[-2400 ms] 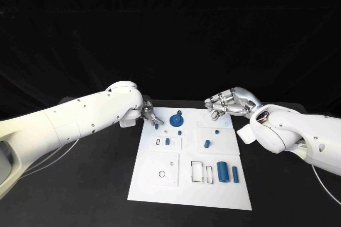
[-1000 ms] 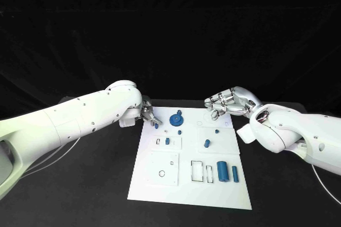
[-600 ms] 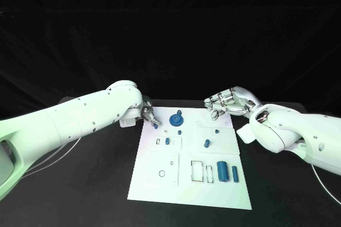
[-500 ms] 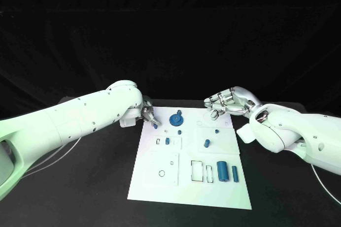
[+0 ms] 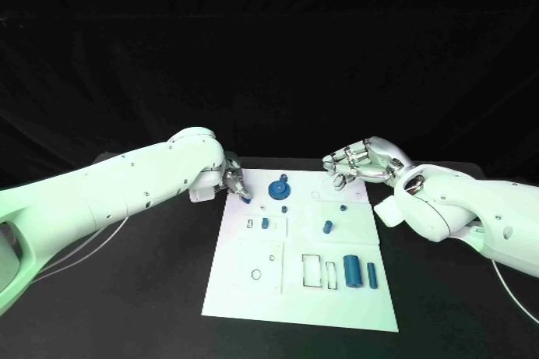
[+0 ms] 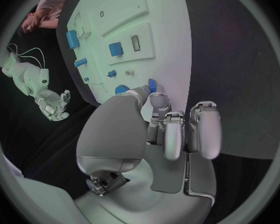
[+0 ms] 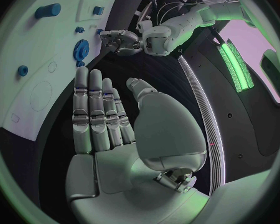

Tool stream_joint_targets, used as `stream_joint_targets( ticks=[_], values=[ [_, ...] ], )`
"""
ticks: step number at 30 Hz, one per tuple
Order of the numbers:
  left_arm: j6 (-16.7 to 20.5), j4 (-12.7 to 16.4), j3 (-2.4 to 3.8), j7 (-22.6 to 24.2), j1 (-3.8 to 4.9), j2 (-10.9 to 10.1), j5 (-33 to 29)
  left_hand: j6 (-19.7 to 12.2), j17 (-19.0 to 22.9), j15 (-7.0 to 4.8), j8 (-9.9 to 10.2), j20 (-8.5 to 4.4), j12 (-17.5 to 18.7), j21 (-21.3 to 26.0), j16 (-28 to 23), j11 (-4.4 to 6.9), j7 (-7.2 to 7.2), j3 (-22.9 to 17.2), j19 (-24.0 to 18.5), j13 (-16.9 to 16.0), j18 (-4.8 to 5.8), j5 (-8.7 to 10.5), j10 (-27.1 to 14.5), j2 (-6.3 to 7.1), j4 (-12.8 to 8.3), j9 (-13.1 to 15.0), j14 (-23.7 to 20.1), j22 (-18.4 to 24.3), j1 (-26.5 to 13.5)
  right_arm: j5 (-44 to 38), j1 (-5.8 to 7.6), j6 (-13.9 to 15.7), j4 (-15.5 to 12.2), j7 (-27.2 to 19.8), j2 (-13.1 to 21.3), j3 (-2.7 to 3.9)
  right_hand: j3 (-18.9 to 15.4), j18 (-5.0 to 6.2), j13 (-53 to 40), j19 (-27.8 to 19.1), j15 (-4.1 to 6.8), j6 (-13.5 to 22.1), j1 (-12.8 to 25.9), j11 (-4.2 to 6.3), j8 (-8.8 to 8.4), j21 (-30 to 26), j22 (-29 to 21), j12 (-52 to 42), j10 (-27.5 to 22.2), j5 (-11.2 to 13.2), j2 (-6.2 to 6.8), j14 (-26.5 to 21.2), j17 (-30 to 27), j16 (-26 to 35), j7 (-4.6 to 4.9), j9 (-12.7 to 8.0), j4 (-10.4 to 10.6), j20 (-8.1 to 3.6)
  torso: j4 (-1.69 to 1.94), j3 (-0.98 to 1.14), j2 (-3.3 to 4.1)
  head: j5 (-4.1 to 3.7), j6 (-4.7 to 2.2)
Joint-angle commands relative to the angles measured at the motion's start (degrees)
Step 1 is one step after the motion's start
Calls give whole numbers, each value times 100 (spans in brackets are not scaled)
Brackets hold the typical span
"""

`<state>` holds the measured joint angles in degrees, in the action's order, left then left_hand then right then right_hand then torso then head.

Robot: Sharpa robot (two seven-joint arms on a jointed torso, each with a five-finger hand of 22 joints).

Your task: Assemble the parts on the task board

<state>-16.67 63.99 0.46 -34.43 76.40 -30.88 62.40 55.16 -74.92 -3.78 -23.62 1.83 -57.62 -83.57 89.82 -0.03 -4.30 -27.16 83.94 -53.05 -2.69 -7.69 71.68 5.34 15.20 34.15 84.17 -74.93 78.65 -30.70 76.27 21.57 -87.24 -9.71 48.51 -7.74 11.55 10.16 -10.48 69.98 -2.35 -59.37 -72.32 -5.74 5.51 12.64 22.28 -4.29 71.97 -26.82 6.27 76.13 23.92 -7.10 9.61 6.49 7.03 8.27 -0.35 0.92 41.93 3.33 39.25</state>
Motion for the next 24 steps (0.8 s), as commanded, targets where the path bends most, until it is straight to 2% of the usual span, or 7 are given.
stream_joint_targets(
  ticks=[1,7,14,20,24],
  values=[
    [202,71,2,62,1,-57,-523,-13,-1508,8,-60,43,-137,9,18,21,6,-952,75,-126,10,1,109,97,-807,54,583,-351,-108,-15,-3,-78,0,-41,-3,0,5,25,6,-39,7,-24,-8,19,17,-34,-9,-21,11,-39,-30,-33,5,30,1,4,-27,-10,7,5,-6,5,-12],
    [424,340,1,-15,8,-274,-1229,-3,-1508,-3,-143,35,-248,5,18,38,20,-1187,80,-233,11,10,184,172,-916,127,583,-360,-276,-15,-3,-52,5,-41,1,0,10,25,7,-39,8,-24,-15,20,17,-34,-11,-21,12,-40,-33,-34,6,31,1,4,-31,-11,9,1,-9,-2,-25],
    [812,970,5,-115,32,-706,-1771,43,-1508,-31,-239,15,-510,-25,18,74,62,-1324,108,-512,23,17,371,250,-1018,209,583,-416,-446,-15,-3,-15,3,-41,24,0,13,24,13,-44,4,-15,-19,15,14,-37,-16,-15,0,-45,-33,-45,6,39,5,2,-34,-10,8,3,-3,17,-16],
    [1244,1386,-11,-44,27,-980,-1576,117,-1508,-68,-314,-13,-723,-88,18,124,118,-1374,162,-745,46,25,552,383,-1122,280,583,-525,-581,-10,-3,-7,-3,-46,33,0,14,23,14,-45,3,-14,-18,14,13,-38,-17,-14,-2,-48,-34,-47,6,40,7,1,-33,-9,2,1,2,32,-4],
    [1450,1661,-65,1,12,-1159,-1222,131,-1508,-74,-323,-20,-744,-97,18,132,130,-1380,169,-770,49,26,576,408,-1137,293,583,-539,-611,-7,-3,-2,-5,-48,42,0,14,23,14,-46,3,-13,-18,13,13,-39,-17,-13,-3,-49,-35,-48,6,41,7,1,-32,-9,3,-5,2,39,9]
  ],
)
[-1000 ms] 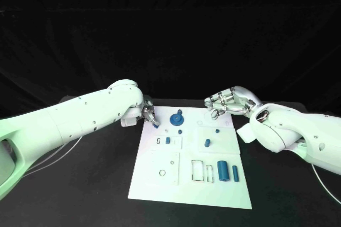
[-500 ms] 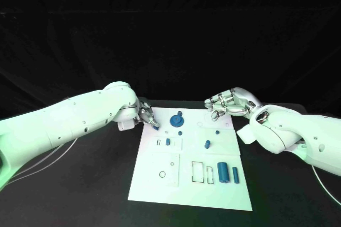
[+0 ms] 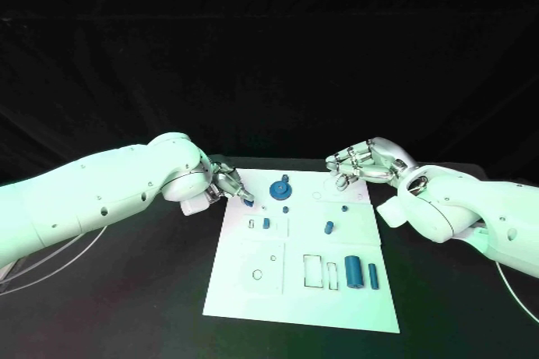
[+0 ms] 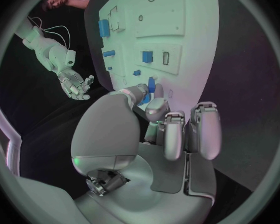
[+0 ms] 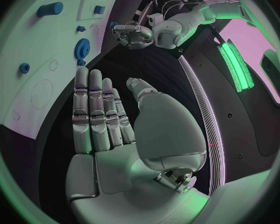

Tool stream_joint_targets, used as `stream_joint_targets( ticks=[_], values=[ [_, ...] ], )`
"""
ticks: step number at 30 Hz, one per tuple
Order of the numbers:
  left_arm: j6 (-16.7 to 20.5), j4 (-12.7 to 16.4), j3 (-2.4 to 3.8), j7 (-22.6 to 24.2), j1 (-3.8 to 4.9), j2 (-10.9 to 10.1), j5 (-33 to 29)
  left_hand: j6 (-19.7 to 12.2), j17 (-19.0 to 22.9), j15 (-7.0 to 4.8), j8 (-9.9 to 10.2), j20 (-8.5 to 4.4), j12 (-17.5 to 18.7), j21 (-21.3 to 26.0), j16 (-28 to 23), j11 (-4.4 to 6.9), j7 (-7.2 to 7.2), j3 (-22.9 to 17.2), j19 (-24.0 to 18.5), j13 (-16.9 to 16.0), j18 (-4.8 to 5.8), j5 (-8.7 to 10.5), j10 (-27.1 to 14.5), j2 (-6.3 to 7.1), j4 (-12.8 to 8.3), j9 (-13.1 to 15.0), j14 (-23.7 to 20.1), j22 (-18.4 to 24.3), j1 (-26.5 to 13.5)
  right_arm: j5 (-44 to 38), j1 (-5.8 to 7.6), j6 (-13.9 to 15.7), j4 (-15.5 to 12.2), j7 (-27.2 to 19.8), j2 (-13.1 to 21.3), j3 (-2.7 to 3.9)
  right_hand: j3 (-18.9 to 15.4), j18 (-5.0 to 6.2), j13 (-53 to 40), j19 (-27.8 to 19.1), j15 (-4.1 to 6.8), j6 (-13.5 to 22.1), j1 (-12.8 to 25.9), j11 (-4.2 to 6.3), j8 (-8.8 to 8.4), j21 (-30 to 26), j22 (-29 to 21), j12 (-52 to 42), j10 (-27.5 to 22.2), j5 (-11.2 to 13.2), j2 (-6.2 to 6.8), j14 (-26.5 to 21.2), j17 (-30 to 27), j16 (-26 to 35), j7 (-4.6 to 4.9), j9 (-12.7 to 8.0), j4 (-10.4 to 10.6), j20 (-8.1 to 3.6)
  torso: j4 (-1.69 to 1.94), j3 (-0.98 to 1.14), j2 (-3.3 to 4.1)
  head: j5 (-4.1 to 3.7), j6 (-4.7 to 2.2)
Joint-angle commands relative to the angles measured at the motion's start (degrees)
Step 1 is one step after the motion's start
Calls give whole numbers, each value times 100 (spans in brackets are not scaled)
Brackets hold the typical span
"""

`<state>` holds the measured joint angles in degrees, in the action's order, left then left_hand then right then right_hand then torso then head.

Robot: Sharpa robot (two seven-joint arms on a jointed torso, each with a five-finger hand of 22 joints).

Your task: Assemble the parts on the task board

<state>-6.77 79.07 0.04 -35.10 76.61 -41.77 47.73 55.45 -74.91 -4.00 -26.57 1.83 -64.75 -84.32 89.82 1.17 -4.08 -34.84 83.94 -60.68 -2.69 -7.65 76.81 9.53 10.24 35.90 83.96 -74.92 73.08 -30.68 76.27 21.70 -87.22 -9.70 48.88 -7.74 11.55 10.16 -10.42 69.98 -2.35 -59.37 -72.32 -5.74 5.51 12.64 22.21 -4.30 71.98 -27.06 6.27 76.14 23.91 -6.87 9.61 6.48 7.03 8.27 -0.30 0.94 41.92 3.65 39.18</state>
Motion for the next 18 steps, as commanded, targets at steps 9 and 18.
stream_joint_targets(
  ticks=[9,18],
  values=[
    [991,577,-153,103,-126,-229,1351,130,-1509,-69,-51,-41,108,-22,18,33,130,-683,169,144,49,13,18,12,-652,154,604,-541,-116,-9,-3,5,1,-35,6,-1,31,22,18,-55,-1,-3,-33,9,10,-44,-20,-7,-16,-88,-41,-61,10,29,12,-2,-40,-7,3,-11,4,32,21],
    [1150,856,-175,36,-301,-238,1493,157,-1509,-88,-94,-61,165,-21,18,55,156,-793,170,199,49,12,25,49,-656,214,604,-543,-210,-52,-3,28,7,14,2,-2,37,22,21,-56,-1,-2,-40,9,10,-45,-23,-7,-16,-117,-40,-62,12,31,11,-3,-45,-7,-9,-4,11,35,43]
  ],
)
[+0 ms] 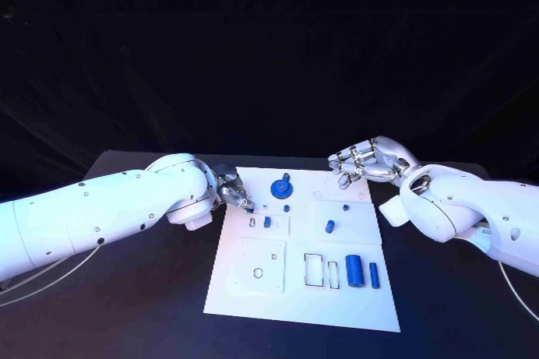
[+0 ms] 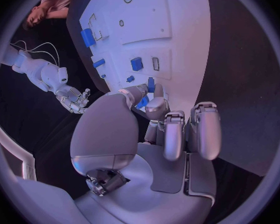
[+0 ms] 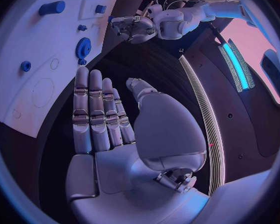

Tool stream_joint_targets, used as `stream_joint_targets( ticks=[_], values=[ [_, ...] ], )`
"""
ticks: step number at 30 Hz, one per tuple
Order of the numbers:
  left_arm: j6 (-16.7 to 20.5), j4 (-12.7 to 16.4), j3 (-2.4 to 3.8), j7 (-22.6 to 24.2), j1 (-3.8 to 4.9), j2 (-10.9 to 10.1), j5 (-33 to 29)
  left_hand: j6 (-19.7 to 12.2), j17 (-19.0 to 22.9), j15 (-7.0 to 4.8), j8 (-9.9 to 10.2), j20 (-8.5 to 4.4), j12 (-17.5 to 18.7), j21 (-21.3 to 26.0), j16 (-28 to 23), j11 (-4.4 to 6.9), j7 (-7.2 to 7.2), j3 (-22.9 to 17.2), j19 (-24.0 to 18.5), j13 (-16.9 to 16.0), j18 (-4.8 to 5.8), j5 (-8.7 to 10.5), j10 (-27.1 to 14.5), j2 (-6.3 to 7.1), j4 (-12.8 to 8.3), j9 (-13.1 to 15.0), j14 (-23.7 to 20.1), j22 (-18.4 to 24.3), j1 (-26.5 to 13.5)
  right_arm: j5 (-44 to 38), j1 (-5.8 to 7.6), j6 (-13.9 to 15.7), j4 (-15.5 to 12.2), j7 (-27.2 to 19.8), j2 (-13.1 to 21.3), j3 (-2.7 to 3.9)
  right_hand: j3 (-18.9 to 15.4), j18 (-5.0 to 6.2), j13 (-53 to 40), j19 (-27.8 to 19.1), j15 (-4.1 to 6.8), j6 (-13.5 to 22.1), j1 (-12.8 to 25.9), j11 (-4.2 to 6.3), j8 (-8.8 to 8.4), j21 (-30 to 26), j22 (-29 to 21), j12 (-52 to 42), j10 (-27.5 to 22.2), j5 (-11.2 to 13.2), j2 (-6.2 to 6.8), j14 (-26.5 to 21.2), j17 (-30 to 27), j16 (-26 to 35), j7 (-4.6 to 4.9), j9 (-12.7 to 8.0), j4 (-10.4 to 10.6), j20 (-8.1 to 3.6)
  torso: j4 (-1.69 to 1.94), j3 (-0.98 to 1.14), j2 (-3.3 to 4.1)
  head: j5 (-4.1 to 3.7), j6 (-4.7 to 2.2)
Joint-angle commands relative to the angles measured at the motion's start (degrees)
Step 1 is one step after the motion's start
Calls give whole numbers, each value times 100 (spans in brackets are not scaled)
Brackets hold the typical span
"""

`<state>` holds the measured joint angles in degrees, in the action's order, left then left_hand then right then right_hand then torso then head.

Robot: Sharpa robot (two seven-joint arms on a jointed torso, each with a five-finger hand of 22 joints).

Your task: Assemble the parts on the task board

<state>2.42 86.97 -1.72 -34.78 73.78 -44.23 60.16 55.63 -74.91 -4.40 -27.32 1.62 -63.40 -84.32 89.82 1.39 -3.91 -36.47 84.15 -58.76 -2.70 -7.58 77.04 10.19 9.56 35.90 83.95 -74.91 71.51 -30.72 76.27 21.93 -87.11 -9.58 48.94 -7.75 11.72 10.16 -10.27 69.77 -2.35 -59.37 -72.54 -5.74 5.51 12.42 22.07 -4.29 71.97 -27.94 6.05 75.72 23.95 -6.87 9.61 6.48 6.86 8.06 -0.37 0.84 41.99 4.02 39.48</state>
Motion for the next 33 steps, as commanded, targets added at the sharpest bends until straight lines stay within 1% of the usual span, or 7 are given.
stream_joint_targets(
  ticks=[1,5,8,15,21,27,33],
  values=[
    [226,92,0,-11,-32,10,251,139,-1509,-49,-20,-41,33,-22,18,34,139,-633,149,9,49,4,2,-17,-589,216,605,-543,-56,-48,-3,6,-4,4,-5,-1,20,22,6,-35,-1,-2,-18,9,10,-23,-10,-7,-15,-28,-18,-20,7,31,11,-3,-28,14,-3,8,4,2,23],
    [177,168,-8,-74,-77,15,247,140,-1509,-52,-26,-43,40,-22,18,37,143,-649,149,16,50,5,4,-11,-590,226,605,-545,-71,-48,-3,6,-9,7,-5,-1,25,23,7,-34,0,-4,-23,10,12,-23,-11,-8,-13,-43,-17,-18,8,31,11,-3,-32,14,-1,13,-2,7,30],
    [147,210,-13,-117,-108,21,264,142,-1509,-54,-33,-46,43,-20,18,40,146,-664,148,20,49,6,8,-5,-591,236,605,-541,-88,-48,-3,4,-14,10,0,-1,26,23,8,-33,0,-5,-24,10,13,-22,-12,-9,-12,-52,-17,-18,9,31,11,-3,-33,13,-1,12,-1,-2,33],
    [-36,242,-16,-218,-137,39,313,148,-1509,-60,-50,-49,48,-26,18,46,154,-684,152,26,51,9,18,10,-591,257,605,-551,-120,-48,-3,4,-20,10,7,-1,26,23,8,-33,0,-5,-24,10,13,-22,-12,-9,-12,-52,-17,-18,9,31,11,-3,-33,13,-5,9,-3,1,47],
    [-191,223,-17,-286,-160,68,383,153,-1509,-65,-65,-52,56,-30,18,52,162,-707,156,34,53,8,20,13,-593,275,605,-560,-139,-48,-3,1,-24,7,8,-1,28,23,9,-33,1,-6,-24,10,14,-22,-13,-9,-11,-64,-17,-16,10,31,11,-2,-33,13,0,10,3,5,53],
    [-209,184,-18,-313,-211,113,493,154,-1509,-68,-74,-54,55,-32,18,55,165,-721,157,32,53,7,23,16,-596,286,605,-563,-149,-48,-3,1,-26,5,10,-1,28,23,9,-33,1,-6,-24,10,14,-22,-13,-9,-11,-64,-17,-16,10,31,11,-2,-33,13,0,1,3,2,55],
    [-238,127,-17,-333,-242,137,571,152,-1509,-71,-83,-57,56,-31,18,58,168,-734,157,34,53,7,25,22,-600,298,605,-562,-158,-48,-3,1,-26,3,14,-1,28,23,9,-33,1,-6,-24,10,14,-22,-13,-9,-11,-64,-17,-16,10,31,11,-2,-33,13,-1,4,1,2,65]
  ],
)
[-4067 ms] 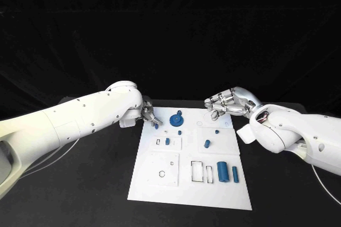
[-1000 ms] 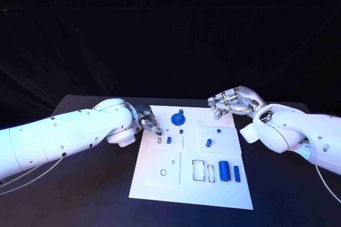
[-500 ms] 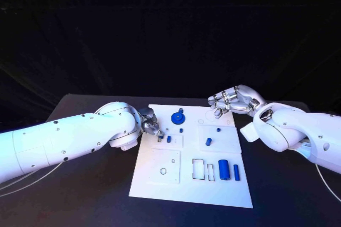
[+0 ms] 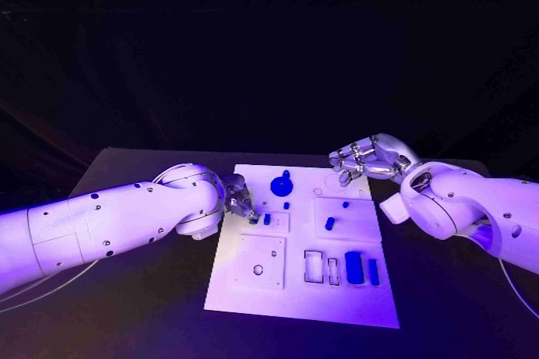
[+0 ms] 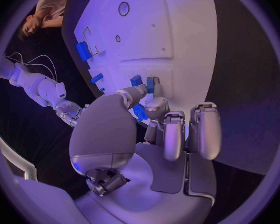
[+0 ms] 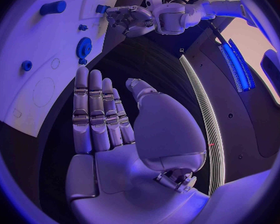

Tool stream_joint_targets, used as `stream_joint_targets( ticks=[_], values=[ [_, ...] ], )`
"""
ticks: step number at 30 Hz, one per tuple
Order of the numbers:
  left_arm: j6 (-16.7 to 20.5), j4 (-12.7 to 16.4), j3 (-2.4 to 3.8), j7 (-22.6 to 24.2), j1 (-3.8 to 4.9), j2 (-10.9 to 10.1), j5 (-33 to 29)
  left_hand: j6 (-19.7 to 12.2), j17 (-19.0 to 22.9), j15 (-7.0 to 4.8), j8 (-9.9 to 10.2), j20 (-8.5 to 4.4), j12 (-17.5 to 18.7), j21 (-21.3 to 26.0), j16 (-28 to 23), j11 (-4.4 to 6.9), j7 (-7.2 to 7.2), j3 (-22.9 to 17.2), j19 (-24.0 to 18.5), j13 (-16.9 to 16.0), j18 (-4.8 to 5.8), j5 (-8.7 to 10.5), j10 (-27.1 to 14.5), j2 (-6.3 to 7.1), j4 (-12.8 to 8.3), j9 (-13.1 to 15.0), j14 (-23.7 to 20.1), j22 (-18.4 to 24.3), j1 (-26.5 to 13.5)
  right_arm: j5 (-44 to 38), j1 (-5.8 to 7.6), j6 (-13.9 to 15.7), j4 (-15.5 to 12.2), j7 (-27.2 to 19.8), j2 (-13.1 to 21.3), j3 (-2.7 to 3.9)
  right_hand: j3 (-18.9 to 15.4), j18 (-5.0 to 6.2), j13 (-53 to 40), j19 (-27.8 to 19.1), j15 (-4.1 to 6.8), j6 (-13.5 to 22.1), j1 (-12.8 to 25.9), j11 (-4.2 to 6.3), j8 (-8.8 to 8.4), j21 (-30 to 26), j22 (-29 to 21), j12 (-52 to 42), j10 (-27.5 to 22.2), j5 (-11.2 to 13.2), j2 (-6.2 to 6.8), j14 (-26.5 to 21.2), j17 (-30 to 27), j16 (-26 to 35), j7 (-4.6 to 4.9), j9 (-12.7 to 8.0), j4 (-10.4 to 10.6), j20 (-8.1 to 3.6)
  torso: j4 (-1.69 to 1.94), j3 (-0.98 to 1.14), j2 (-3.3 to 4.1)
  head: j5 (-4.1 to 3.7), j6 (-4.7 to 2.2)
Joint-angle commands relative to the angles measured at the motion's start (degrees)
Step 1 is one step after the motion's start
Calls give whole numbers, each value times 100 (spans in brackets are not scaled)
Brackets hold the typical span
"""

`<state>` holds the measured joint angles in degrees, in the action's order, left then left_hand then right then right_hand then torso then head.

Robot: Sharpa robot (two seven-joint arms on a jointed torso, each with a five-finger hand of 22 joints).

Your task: Assemble the parts on the task board

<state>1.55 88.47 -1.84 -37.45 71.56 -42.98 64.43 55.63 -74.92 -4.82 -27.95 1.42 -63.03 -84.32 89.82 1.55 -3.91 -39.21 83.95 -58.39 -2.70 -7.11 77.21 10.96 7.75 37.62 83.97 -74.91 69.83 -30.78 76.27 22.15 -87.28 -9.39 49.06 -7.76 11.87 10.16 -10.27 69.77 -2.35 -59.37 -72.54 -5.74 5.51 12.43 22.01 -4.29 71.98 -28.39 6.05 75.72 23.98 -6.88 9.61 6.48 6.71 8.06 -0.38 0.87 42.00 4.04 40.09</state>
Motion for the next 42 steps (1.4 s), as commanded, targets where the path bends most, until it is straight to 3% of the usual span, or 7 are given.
stream_joint_targets(
  ticks=[1,15,25,42],
  values=[
    [-159,-30,-4,-70,-21,13,152,152,-1508,-29,-20,-38,19,-31,18,42,168,-460,177,-3,54,-40,8,-55,-419,126,603,-563,11,-43,-3,-21,-9,-16,2,0,13,23,9,-33,1,-6,-24,10,14,-22,-7,-9,-11,-19,-17,-17,7,31,11,-2,-17,13,2,2,0,0,2],
    [-169,-41,6,-97,-28,-11,191,148,-1508,-37,-47,-45,16,-37,18,50,176,-507,181,-6,56,-41,18,-38,-436,162,603,-572,-14,-43,-3,-22,-6,-18,4,0,16,24,12,-31,1,-8,-23,11,16,-21,-9,-11,-8,-43,-17,-14,9,31,11,-2,-16,12,-3,2,0,6,25],
    [-398,2,8,-128,-29,-30,169,149,-1508,-42,-73,-49,23,-37,18,54,182,-546,182,1,56,-40,22,-30,-437,194,603,-574,-48,-53,-3,-32,-4,-28,2,0,17,24,13,-30,1,-9,-21,11,16,-20,-10,-11,-7,-48,-16,-13,10,31,11,-2,-16,12,2,5,1,-14,47],
    [-506,-35,8,-151,-29,-4,90,141,-1508,-44,-100,-53,25,-34,18,58,187,-582,179,1,55,-36,27,-19,-428,234,603,-569,-106,-57,-3,-36,-11,-33,2,0,17,24,13,-30,1,-9,-21,11,16,-20,-10,-11,-7,-48,-16,-13,10,31,11,-2,-16,12,0,5,-5,8,30]
  ],
)
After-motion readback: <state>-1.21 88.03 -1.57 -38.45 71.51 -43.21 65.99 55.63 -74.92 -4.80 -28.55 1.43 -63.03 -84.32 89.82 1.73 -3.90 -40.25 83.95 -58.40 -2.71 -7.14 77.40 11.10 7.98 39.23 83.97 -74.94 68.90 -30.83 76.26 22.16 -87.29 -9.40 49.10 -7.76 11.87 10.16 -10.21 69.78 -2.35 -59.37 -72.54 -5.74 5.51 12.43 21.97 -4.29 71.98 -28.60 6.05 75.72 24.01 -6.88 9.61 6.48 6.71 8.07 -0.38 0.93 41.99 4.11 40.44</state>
